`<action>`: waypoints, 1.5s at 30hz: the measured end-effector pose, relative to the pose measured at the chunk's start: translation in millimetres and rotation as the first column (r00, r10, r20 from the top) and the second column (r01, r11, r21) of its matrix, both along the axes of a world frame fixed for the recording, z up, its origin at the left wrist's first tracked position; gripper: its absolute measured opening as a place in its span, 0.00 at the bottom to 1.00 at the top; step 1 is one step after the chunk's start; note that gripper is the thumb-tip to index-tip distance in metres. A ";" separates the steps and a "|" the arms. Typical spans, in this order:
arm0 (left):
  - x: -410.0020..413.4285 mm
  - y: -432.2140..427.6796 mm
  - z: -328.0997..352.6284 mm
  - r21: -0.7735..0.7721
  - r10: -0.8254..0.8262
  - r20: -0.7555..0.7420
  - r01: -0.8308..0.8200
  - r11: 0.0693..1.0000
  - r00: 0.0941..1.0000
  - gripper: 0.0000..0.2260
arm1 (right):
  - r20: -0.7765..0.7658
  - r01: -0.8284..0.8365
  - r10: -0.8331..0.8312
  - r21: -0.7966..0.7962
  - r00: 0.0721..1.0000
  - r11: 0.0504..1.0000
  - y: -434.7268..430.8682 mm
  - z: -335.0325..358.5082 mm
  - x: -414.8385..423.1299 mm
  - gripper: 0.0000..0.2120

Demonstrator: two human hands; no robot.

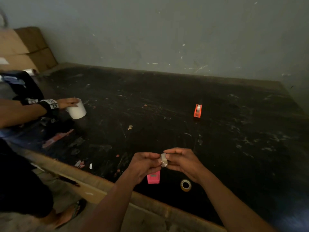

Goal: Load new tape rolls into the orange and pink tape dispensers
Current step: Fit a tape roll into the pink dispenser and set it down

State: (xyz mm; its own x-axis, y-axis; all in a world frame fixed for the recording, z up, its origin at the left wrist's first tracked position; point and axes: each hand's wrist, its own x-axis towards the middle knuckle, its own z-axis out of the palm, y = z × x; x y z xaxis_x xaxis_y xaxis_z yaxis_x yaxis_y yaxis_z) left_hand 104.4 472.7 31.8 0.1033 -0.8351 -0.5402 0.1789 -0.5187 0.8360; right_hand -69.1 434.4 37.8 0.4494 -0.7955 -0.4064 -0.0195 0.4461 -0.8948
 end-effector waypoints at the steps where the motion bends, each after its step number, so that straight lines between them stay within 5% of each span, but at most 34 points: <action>1: 1.1 0.2 2.1 -0.004 0.001 0.010 -0.001 1.000 1.000 0.12 | 0.007 -0.008 0.007 0.008 1.000 1.000 -0.9 0.8 1.8 0.11; 25: 19.6 7.9 -23.6 0.062 0.112 -0.066 -0.108 0.992 0.992 0.05 | 0.018 -0.144 0.143 0.089 0.990 0.986 -1.9 -11.4 19.6 0.13; 35: 52.9 -13.0 -1.2 0.030 -0.023 0.021 0.022 0.999 1.000 0.03 | 0.021 -0.076 0.074 0.113 0.997 0.991 -13.0 3.6 49.9 0.15; 41: 58.6 -14.9 -12.0 0.035 -0.011 0.094 0.008 0.999 0.996 0.06 | -0.114 -0.010 0.021 0.091 0.993 0.996 -5.2 -2.5 68.2 0.16; 45: 58.8 -9.4 -17.1 0.040 0.083 -0.011 -0.083 0.996 0.996 0.08 | -0.121 0.044 -0.035 0.074 0.992 0.996 1.6 -4.5 77.7 0.15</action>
